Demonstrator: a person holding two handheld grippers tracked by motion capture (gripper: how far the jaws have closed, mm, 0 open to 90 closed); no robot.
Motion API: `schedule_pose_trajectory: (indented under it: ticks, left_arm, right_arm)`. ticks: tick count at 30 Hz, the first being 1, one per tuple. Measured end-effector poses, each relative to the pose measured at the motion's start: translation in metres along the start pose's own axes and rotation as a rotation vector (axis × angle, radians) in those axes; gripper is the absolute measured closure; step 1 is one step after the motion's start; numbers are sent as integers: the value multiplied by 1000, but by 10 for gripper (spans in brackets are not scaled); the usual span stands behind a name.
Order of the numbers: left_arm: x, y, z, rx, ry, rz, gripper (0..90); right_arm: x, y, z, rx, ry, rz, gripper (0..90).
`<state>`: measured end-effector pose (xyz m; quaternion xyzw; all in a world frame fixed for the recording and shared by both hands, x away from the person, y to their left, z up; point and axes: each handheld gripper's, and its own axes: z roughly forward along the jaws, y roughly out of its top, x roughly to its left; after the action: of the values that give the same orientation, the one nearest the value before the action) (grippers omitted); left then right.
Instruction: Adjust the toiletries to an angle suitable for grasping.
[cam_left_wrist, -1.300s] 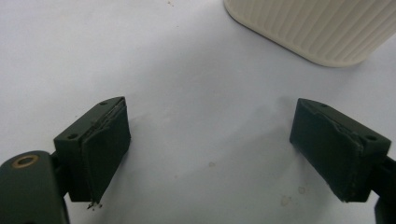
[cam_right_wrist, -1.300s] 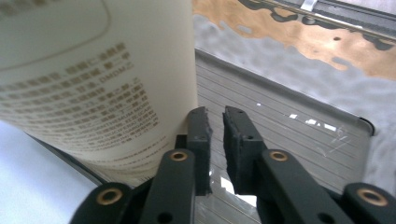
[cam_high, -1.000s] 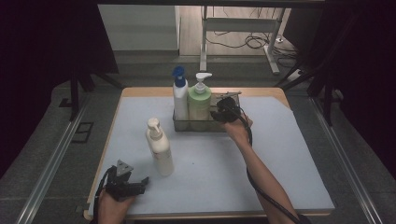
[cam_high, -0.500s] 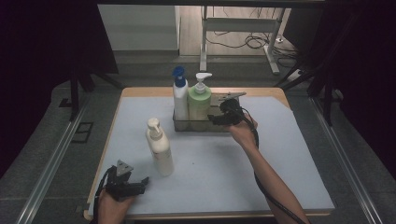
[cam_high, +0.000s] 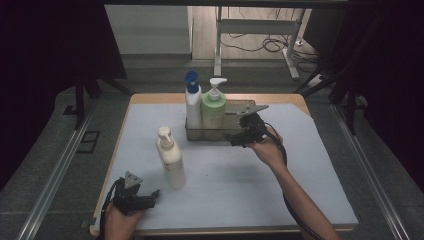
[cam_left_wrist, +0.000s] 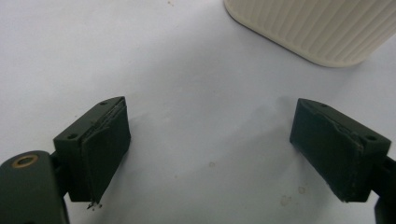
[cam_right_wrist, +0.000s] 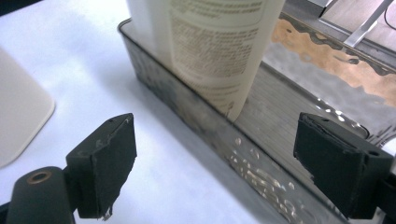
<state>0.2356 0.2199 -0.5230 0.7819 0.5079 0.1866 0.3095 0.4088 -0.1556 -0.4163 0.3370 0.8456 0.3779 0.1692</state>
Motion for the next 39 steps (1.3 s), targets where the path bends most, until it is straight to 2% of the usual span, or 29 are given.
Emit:
schedule_pose_trajectory:
  ticks: [7,19,27,39]
  left_arm:
    - [0,0,0,0,-1,0,120]
    - [0,0,0,-1,0,0,120]
    - [0,0,0,-1,0,0,120]
    - [0,0,0,-3,-1,-3,121]
  right_arm:
    - [7,-14,-18,6,18,-31,0]
    - [15,-47,-46,-6,31,-35,0]
    - [13,-77,-57,-2,27,-8,0]
    - [9,-128,-62,0,24,44,0]
